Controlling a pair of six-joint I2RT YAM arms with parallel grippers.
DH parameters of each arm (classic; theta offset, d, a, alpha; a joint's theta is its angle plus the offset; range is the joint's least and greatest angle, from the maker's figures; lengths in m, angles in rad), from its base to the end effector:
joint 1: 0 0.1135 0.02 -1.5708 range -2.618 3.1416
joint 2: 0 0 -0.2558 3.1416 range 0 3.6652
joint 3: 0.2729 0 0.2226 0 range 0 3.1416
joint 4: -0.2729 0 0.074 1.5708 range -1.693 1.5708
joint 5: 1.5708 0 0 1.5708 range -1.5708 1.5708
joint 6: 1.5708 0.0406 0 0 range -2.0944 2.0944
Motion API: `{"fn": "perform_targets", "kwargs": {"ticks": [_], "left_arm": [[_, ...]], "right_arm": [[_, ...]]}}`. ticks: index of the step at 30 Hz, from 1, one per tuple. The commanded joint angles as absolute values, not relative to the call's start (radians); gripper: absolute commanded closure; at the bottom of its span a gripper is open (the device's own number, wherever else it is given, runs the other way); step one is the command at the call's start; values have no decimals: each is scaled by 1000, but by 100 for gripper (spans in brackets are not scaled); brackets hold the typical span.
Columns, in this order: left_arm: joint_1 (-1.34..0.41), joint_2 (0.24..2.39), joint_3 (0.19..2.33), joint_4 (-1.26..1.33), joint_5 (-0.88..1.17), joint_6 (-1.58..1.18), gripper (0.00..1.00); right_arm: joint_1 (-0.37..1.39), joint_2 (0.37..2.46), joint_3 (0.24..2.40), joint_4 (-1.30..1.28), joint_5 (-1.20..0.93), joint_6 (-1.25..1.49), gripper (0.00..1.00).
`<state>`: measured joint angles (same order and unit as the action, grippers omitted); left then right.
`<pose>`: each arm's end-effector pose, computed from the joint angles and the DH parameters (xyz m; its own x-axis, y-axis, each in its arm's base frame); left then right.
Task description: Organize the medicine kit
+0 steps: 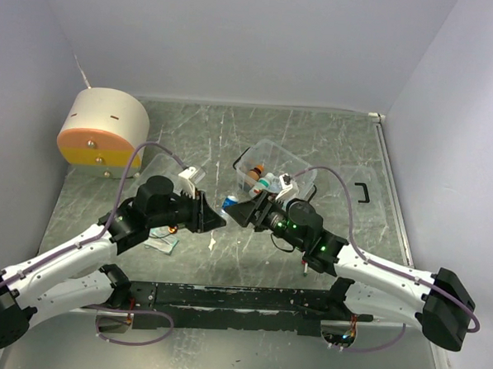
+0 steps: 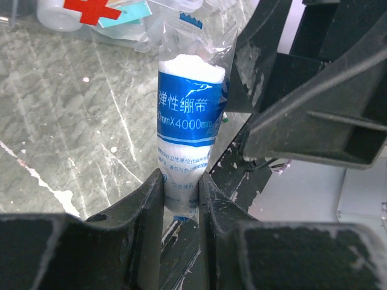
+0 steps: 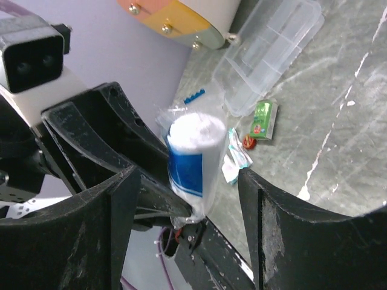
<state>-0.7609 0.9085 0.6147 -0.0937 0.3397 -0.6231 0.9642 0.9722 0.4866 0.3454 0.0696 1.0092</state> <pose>0.1277 -0.1403 0.2681 -0.7320 -0.0627 -0.6784 0.5497 0.5338 -0.6425 0.1202 0.1683 0.2618 -0.7029 0.4681 -0.5355 -0.3481 0.4302 0.8329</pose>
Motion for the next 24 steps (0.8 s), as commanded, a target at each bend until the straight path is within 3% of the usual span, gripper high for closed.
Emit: {"fn": "perform_targets", "kwargs": {"ticks": [1, 12, 20, 22, 24], "left_arm": [[-761, 891, 606, -20, 418, -610, 77], [-760, 899, 605, 20, 438, -639, 76], [-760, 880, 600, 34, 369, -657, 75], [-760, 879, 601, 31, 361, -659, 73], [-761, 881, 609, 7, 351, -653, 66]], "right_arm": [[970, 961, 460, 468, 125, 1006, 34], [969, 1002, 434, 610, 90, 1069, 37], [970, 1052, 450, 602, 59, 1091, 55], [970, 1048, 451, 594, 70, 1089, 64], [970, 1043, 455, 583, 85, 1080, 75]]}}
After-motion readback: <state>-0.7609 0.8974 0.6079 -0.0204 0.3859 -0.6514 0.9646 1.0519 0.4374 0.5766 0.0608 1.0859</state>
